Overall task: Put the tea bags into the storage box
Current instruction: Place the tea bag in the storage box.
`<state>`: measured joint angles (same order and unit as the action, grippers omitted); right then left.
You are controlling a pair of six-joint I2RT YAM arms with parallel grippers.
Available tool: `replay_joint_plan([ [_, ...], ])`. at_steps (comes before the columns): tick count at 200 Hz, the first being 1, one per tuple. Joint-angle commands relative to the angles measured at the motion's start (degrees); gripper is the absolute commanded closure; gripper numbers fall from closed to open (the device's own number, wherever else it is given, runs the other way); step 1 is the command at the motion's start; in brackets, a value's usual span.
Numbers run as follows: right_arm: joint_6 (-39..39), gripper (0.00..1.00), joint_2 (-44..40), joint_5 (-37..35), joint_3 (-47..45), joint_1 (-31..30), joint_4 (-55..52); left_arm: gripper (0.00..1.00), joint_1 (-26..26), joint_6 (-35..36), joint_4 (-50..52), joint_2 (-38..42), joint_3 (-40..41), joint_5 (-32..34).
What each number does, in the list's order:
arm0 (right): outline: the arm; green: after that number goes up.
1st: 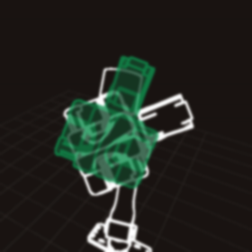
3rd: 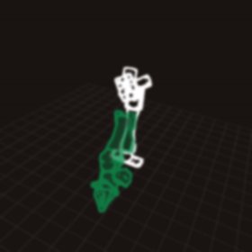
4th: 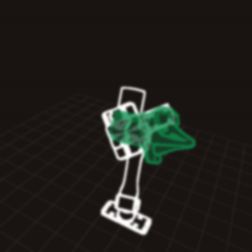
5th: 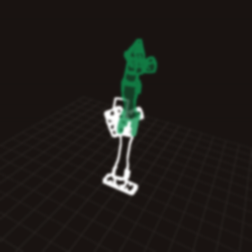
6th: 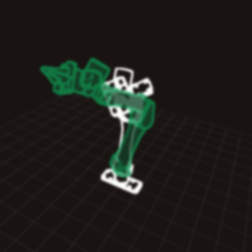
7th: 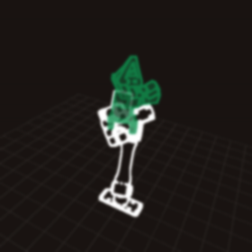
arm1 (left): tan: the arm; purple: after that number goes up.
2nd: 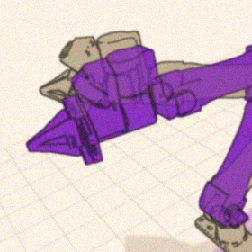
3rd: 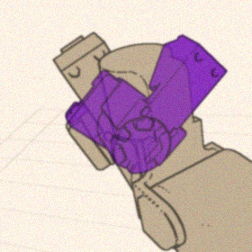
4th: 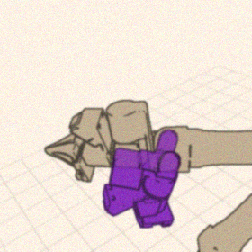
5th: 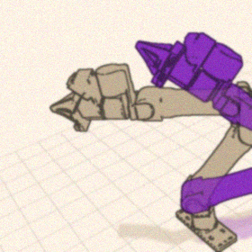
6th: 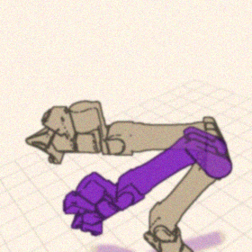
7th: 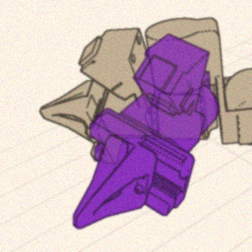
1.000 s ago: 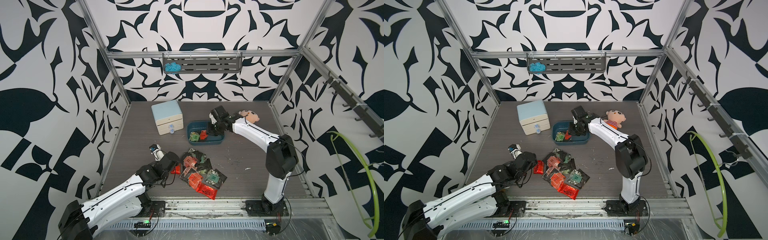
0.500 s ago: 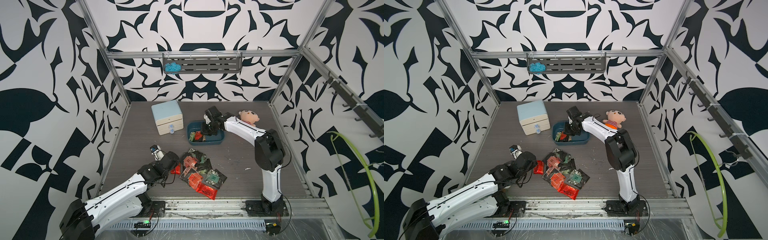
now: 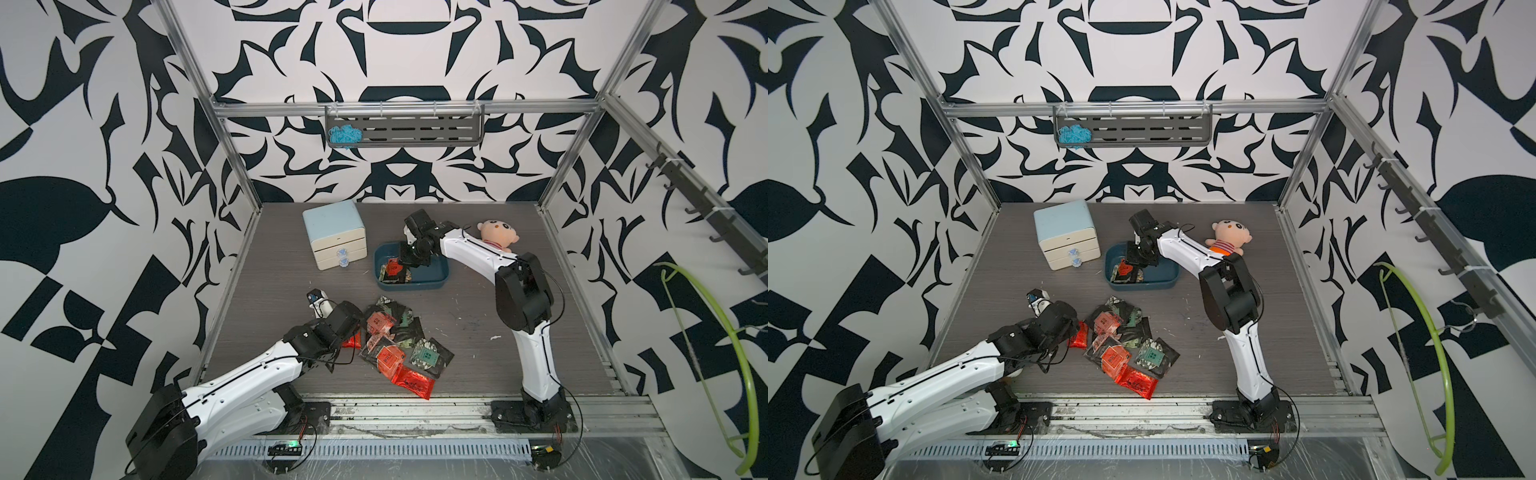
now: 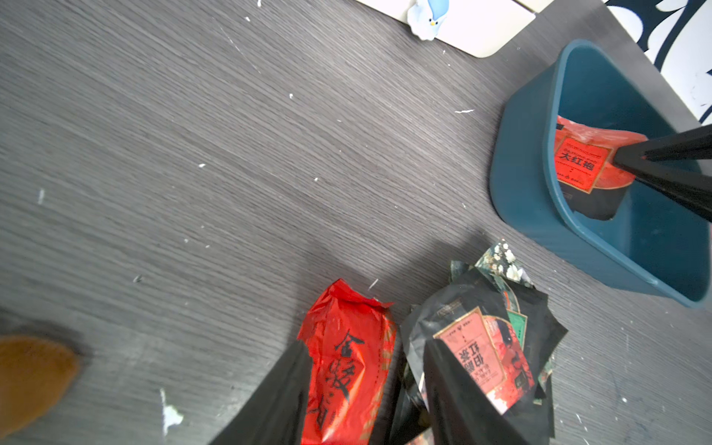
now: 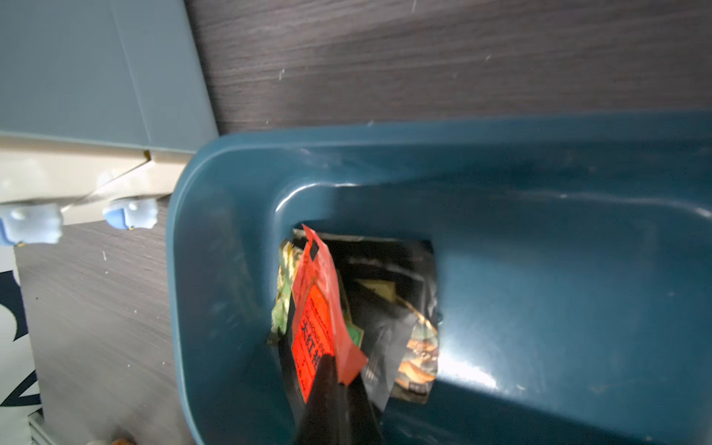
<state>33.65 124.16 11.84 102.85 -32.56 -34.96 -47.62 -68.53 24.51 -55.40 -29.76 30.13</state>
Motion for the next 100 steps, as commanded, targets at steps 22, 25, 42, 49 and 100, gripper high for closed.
replay_joint_plan([
  [22,-4.3,0.67,-3.3,-4.2,2.1,0.6,-5.6,0.48,0.2,0.8,-0.3,-0.3,-2.5,-1.3],
  [25,-4.7,0.64,-3.5,-4.6,2.4,0.7,-6.3,0.48,0.2,0.7,0.0,-0.3,-2.8,-1.4],
  [42,-7.6,0.5,-5.9,-8.3,3.1,0.7,-10.3,0.48,0.2,1.5,0.9,-0.1,-4.1,-2.0],
  [49,-8.9,0.48,-7.4,-9.9,2.9,0.7,-11.8,0.48,0.2,1.9,1.1,0.0,-4.5,-2.4],
  [100,-11.2,0.49,-25.0,-13.9,-8.5,0.7,-15.4,0.53,-0.3,6.7,-4.4,-1.2,-6.1,-10.4],
])
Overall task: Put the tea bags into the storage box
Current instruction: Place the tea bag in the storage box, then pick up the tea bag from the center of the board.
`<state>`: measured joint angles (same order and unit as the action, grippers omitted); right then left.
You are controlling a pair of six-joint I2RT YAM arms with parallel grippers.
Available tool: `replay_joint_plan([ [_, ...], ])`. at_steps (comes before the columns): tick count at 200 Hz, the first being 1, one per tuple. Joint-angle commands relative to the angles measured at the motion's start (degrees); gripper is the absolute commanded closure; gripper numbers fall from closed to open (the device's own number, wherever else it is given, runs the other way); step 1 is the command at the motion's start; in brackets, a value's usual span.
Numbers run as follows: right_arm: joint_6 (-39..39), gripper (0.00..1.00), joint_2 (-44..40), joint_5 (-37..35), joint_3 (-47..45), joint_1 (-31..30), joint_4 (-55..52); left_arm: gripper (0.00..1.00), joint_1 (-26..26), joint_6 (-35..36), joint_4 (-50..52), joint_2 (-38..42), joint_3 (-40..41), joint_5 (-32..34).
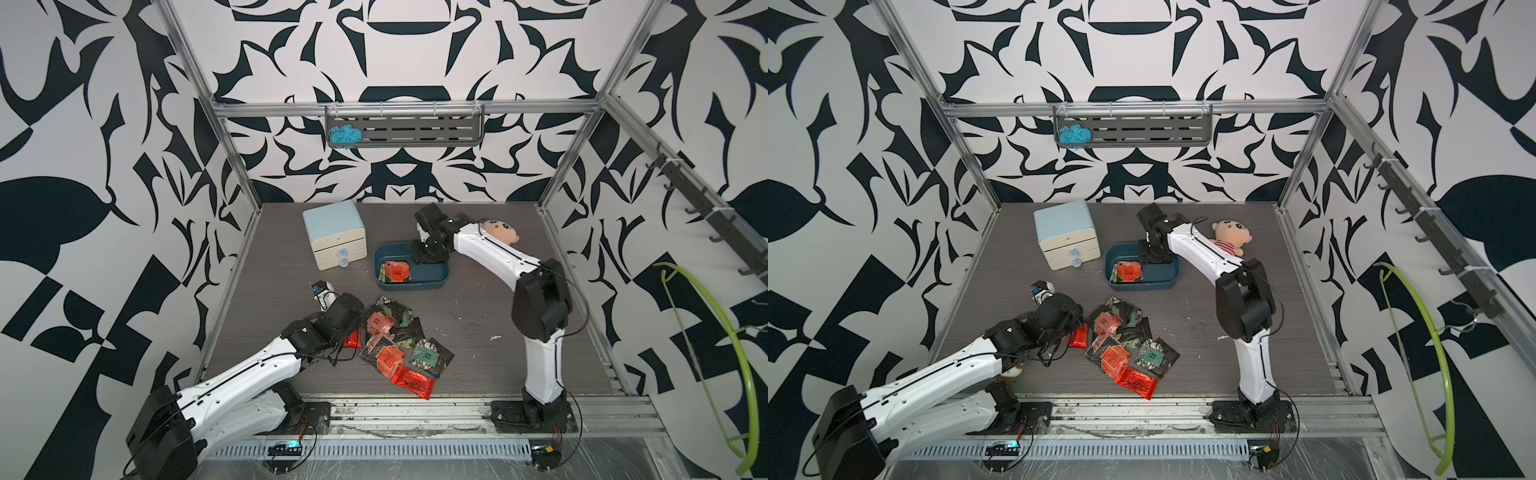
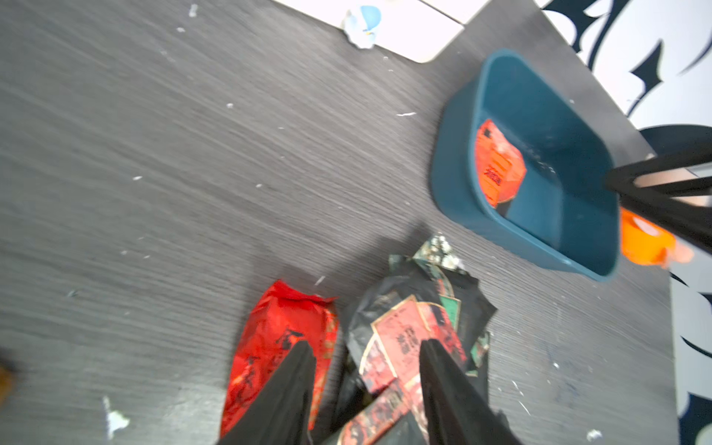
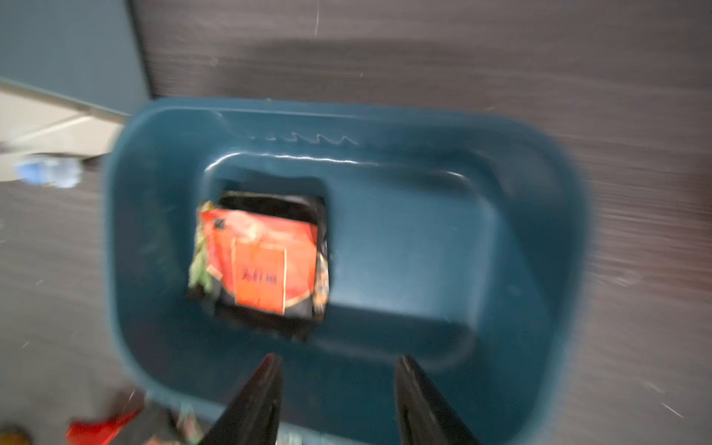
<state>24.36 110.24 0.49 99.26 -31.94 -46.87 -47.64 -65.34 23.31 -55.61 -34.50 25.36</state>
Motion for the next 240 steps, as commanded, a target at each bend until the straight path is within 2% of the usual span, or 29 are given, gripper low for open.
replay_joint_plan([
  [1,-1.8,0.49,-11.5,-2.4,-5.4,0.1,-3.5,0.53,-0.4,3.6,-3.4,-1.1,-1.3,-5.9],
  [34,4.5,0.49,-26.4,5.2,-22.7,0.1,2.8,0.55,-4.2,5.1,-6.8,-4.9,-3.0,-8.5],
  [62,10.7,0.48,-35.8,13.9,-36.5,-0.1,8.2,0.57,-5.0,5.4,-12.9,-9.4,-3.1,-16.2],
  [95,15.6,0.48,-43.0,15.1,-48.4,-0.9,9.4,0.59,-7.0,6.7,-13.2,-15.0,-5.6,-20.7],
  [107,17.1,0.49,-44.9,15.9,-52.4,-1.2,10.7,0.63,-7.8,7.1,-11.5,-16.9,-7.0,-21.4],
  [134,19.4,0.52,-47.6,17.6,-60.0,-2.5,15.0,0.71,-10.0,7.4,-8.9,-23.9,-9.7,-23.0],
  [185,22.3,0.58,-47.6,17.2,-66.3,-5.6,20.2,0.72,-14.2,7.8,-10.2,-32.6,-13.4,-25.7],
  [240,22.3,0.62,-43.9,16.6,-67.4,-6.7,23.3,0.76,-14.6,7.2,-13.9,-39.2,-14.6,-29.7],
])
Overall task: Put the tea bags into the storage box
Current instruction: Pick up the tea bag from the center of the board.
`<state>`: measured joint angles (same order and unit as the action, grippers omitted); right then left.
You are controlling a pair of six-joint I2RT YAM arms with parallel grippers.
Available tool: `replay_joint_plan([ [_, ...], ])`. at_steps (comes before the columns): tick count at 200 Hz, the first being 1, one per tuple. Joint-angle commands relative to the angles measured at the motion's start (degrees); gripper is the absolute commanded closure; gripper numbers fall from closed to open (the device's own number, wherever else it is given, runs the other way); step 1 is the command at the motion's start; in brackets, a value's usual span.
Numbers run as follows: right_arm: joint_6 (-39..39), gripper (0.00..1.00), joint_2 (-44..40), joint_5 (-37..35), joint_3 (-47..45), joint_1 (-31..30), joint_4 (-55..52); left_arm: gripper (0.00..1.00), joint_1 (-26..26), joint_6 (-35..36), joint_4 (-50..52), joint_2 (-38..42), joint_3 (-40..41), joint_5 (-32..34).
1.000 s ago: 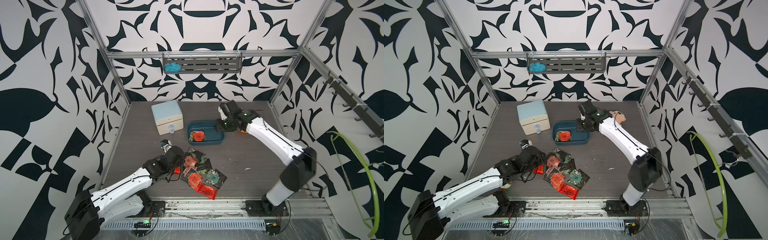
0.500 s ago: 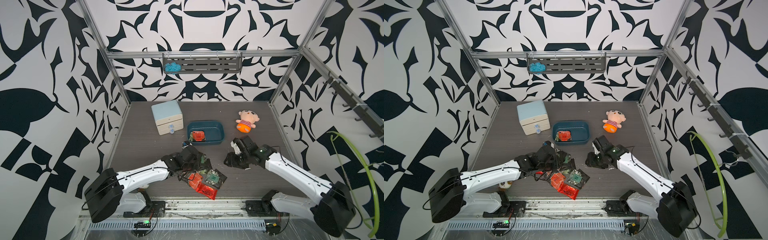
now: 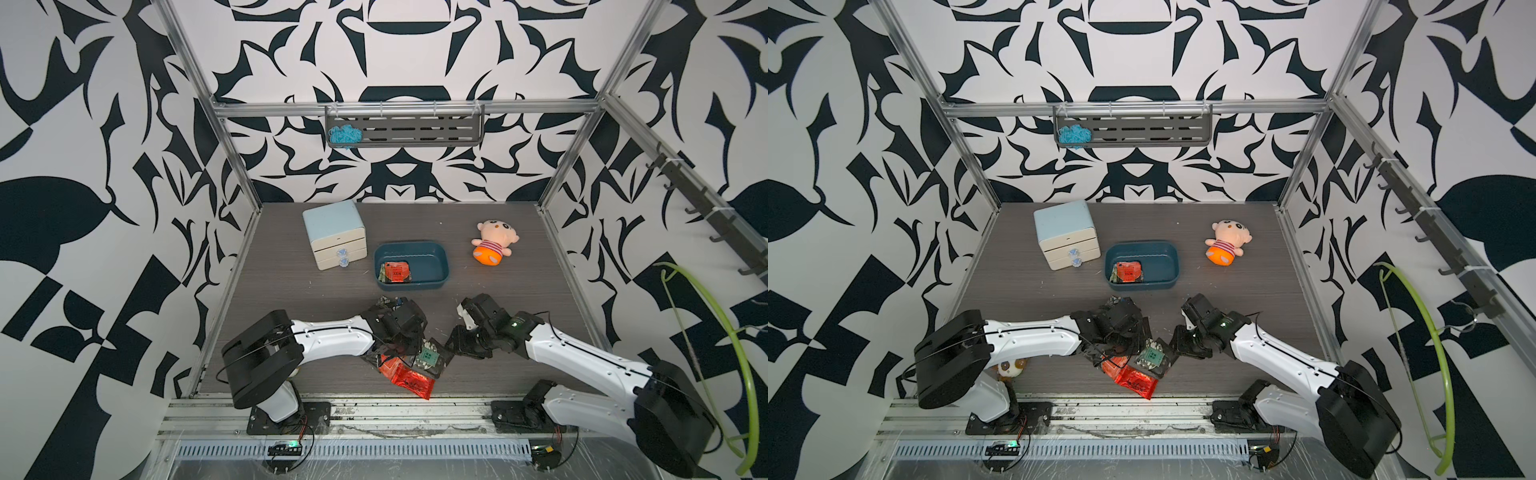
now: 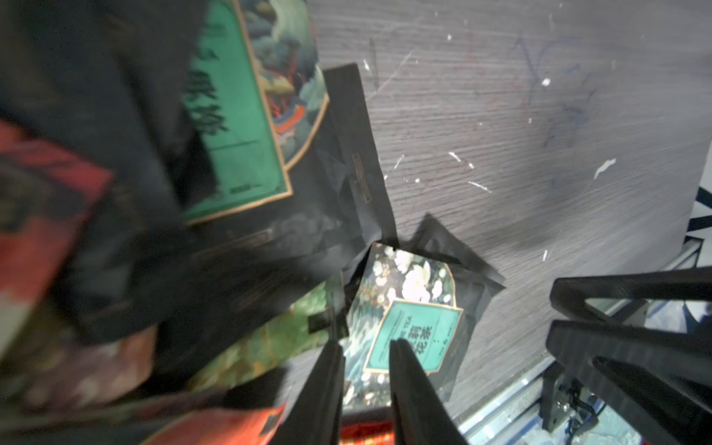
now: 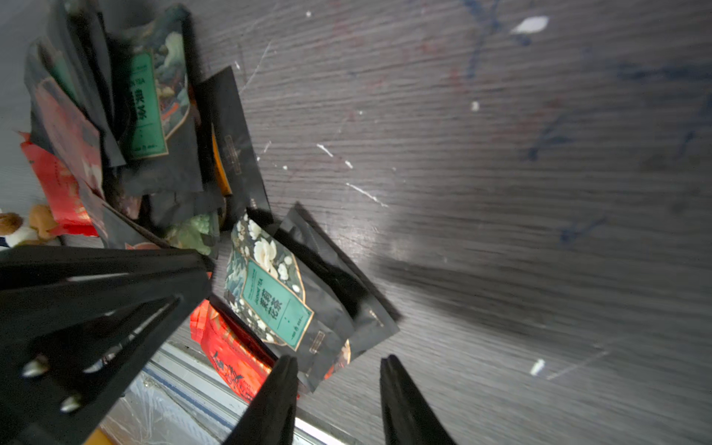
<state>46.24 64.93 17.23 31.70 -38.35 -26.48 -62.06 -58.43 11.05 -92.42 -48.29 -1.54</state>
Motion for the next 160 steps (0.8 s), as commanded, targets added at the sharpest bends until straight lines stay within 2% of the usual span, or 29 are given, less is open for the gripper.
replay_joint_plan([
  [1,0.4,0.62,1.5,-0.1,0.1,-0.4,2.9,0.76,-0.2,0.3,-1.7,-2.5,-0.8,-2.9],
  [21,0.0,0.65,2.9,-0.1,0.4,-0.6,3.1,0.77,-0.3,-0.4,-2.3,-3.5,-0.6,-3.1],
  [65,-0.3,0.66,4.4,-0.5,0.1,-0.7,3.3,0.77,-0.3,-1.2,-3.3,-5.2,-0.1,-3.6],
  [108,0.2,0.74,4.7,0.1,-0.2,-0.9,3.9,0.77,-0.3,-1.6,-3.3,-5.7,0.0,-3.7],
  [160,0.0,0.68,3.6,-0.9,-2.4,-1.0,2.2,0.77,-0.3,-1.7,-3.1,-6.0,-0.2,-3.7],
])
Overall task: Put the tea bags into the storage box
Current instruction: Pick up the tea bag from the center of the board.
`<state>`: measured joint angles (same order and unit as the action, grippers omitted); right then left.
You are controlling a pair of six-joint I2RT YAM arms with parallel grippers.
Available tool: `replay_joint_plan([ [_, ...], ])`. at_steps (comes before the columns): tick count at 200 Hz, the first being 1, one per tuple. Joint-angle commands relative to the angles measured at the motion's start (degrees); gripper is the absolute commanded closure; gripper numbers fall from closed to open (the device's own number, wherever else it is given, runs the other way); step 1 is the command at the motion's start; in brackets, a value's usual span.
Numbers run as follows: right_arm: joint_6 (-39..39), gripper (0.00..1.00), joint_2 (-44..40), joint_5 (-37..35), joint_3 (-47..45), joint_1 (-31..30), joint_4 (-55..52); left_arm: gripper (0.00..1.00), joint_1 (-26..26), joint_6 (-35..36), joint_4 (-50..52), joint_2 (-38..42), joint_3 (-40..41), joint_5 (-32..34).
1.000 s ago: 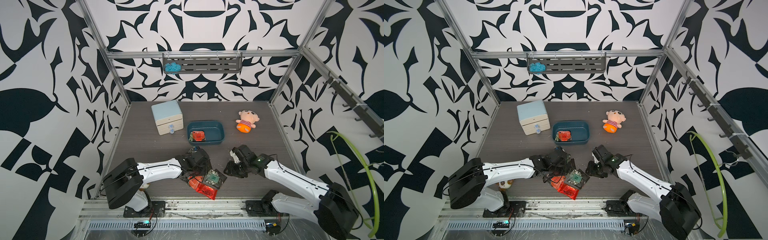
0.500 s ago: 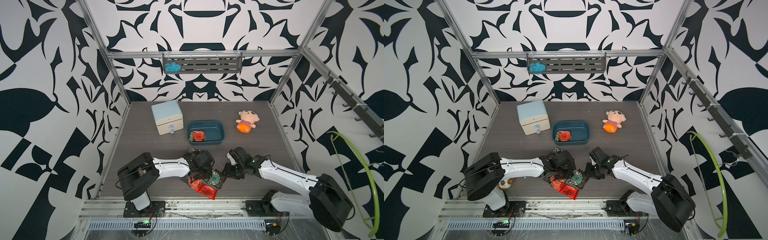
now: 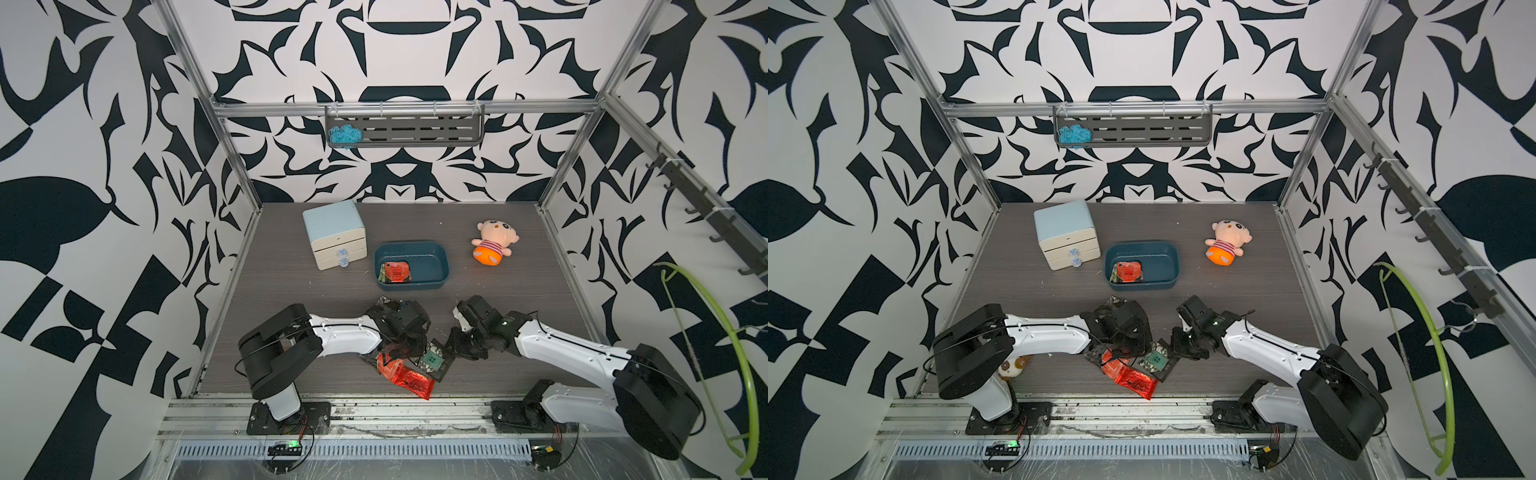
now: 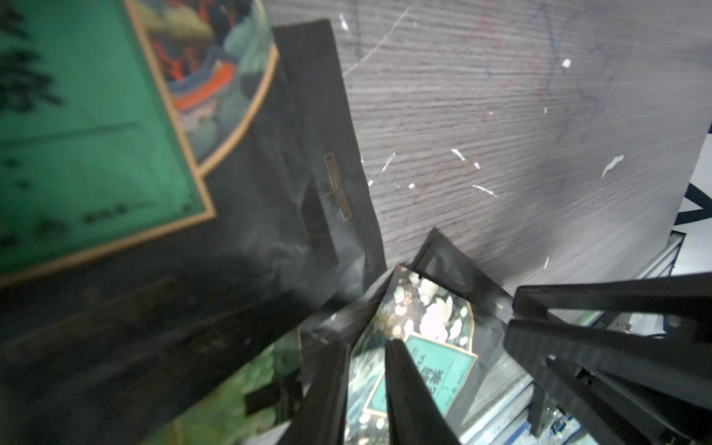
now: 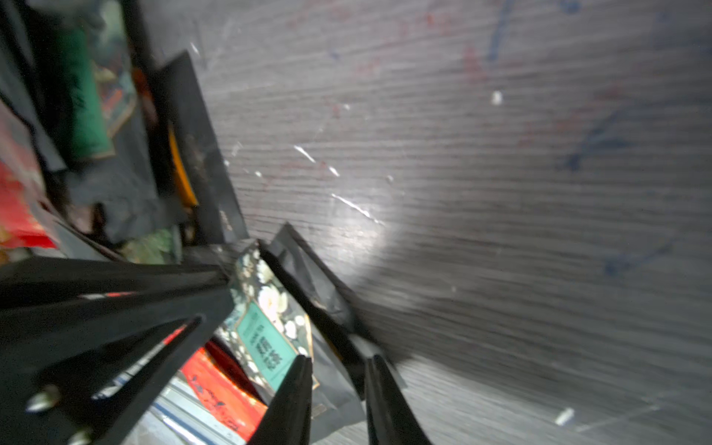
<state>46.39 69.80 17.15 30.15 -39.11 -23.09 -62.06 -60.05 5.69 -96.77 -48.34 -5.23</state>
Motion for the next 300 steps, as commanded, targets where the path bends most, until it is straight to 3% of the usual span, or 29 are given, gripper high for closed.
replay_joint_plan([
  [1,-0.2,0.68,-1.3,-0.8,-0.9,-0.3,-1.2,0.77,-0.3,-0.1,2.3,-1.6,-0.1,0.0],
  [91,1.9,0.76,-4.4,1.1,-3.3,-0.3,1.6,0.77,-0.3,-0.2,2.8,-1.2,-0.4,0.6],
  [229,4.3,0.78,-1.6,3.6,-4.1,-1.8,8.8,0.77,-0.3,-0.5,3.2,-1.0,-1.5,1.3],
  [273,2.7,1.0,0.0,2.6,-2.0,-1.8,6.4,0.77,-0.3,-0.6,3.3,-0.3,-2.0,1.8],
  [300,-1.5,1.0,-1.1,-3.8,0.9,-1.8,-1.2,0.77,-0.4,0.7,7.8,1.5,-4.2,6.1],
])
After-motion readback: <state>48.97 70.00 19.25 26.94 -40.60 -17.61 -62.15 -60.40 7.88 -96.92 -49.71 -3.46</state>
